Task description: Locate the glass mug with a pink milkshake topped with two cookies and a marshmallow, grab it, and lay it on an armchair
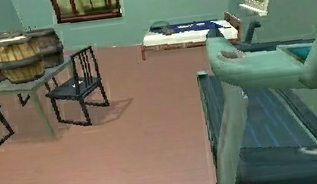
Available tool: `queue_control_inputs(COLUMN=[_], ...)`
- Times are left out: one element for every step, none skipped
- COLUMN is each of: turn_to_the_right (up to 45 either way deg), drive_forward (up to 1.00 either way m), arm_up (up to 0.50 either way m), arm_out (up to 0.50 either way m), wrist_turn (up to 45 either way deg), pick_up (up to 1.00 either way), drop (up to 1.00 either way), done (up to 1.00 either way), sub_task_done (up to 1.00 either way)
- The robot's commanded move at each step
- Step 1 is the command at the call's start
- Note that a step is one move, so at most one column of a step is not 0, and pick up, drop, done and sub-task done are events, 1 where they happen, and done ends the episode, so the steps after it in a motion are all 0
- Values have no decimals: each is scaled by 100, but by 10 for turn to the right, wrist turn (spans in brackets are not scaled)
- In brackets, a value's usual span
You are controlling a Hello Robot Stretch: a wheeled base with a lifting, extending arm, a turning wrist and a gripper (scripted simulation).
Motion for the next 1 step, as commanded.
queue_control_inputs(turn_to_the_right=[-240], drive_forward=[0], arm_up=[0], arm_out=[0], wrist_turn=[0], pick_up=[0], drop=[0], done=[0], sub_task_done=[0])
